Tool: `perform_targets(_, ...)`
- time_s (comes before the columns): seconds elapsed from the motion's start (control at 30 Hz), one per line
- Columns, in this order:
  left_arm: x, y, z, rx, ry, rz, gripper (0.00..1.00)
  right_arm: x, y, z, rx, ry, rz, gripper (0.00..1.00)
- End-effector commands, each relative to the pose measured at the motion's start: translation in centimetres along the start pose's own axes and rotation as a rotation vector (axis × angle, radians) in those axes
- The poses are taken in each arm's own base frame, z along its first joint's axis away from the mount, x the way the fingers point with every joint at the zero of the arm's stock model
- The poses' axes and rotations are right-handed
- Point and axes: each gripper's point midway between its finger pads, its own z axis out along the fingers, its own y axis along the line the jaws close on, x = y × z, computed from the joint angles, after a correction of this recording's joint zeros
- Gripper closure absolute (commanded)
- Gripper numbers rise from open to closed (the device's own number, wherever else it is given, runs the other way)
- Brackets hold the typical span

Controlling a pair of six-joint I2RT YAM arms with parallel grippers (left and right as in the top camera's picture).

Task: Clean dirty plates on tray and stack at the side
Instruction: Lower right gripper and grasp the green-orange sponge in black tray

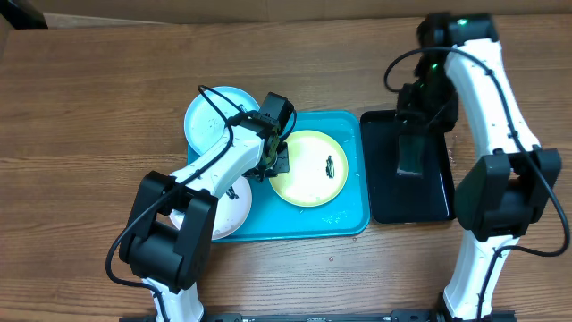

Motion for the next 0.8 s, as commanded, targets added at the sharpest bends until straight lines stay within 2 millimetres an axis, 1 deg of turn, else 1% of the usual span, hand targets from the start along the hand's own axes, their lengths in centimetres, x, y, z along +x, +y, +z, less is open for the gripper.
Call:
perform_targets(0.0,0.4,0.7,0.6,-0.027,0.018,-0.009,0.96,0.3,-1.0,1.1,0.073,0.004,0.063,0.36)
perform_targets(0.13,0.4,0.7,0.6,-0.026,0.017,-0.009,0.95,0.5,-1.6,3.2,0.101,0.025,0.068,0.35)
perform_targets(0.3,0.4,0.7,0.6,-0.026,0.017,-0.009,0.94,-0.5,-1.5,5.5,0.091,0.000,0.034,0.37)
perform_targets(0.5,0.4,0.7,0.6,-0.026,0.017,-0.009,0.93,-0.9,-1.4,6.6,0.087,-0.015,0.019,0.38)
perform_targets(0.77,0.5,0.7,0.6,-0.028,0.020,-0.009,0.93,-1.3,-2.0,8.3,0.108,-0.033,0.022,0.39)
